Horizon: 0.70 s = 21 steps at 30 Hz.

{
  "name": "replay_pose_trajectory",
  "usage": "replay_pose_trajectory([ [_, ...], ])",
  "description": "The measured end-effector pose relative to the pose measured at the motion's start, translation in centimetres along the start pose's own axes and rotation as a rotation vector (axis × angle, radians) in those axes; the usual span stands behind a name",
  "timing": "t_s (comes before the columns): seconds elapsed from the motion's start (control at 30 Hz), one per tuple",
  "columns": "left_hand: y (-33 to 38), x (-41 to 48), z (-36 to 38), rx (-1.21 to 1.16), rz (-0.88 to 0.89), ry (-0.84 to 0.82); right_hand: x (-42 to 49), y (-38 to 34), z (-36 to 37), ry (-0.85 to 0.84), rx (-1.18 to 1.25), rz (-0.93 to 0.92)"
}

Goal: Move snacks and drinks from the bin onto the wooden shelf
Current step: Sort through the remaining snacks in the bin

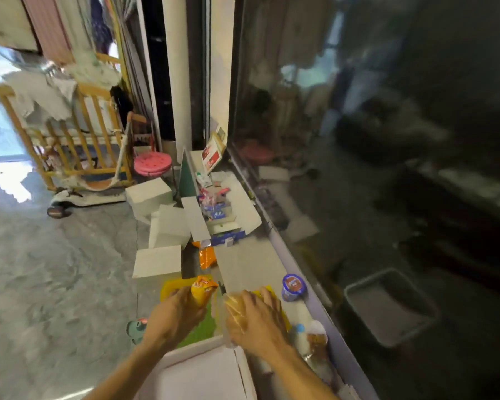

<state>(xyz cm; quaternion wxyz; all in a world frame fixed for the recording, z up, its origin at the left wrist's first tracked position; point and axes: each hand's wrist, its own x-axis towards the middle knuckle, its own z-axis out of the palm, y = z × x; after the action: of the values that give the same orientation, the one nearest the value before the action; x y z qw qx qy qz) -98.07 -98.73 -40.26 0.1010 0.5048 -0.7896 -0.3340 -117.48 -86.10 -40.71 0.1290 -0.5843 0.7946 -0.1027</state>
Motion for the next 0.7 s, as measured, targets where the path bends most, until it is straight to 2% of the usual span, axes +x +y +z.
replay_pose_trajectory([
  [0.1,2.2,-0.9,-3.7,0.005,0.168,0.029,-3.0,-2.7,-5.4,0.086,0.018,0.072],
  [0.33,10.5,-6.8,-7.8,0.07,0.472,-0.062,-15.6,-6.3,-13.1,0.298,-0.01,0.3],
  [0.53,19.9,-16.5,-4.4,0.048,0.75,-0.25,-30.7,-4.6,-16.2,0.453,-0.064,0.579],
  [0.7,26.4,-28.8,1.3,0.029,0.974,-0.355,-47.6,-3.3,-17.1,0.552,-0.151,0.805],
])
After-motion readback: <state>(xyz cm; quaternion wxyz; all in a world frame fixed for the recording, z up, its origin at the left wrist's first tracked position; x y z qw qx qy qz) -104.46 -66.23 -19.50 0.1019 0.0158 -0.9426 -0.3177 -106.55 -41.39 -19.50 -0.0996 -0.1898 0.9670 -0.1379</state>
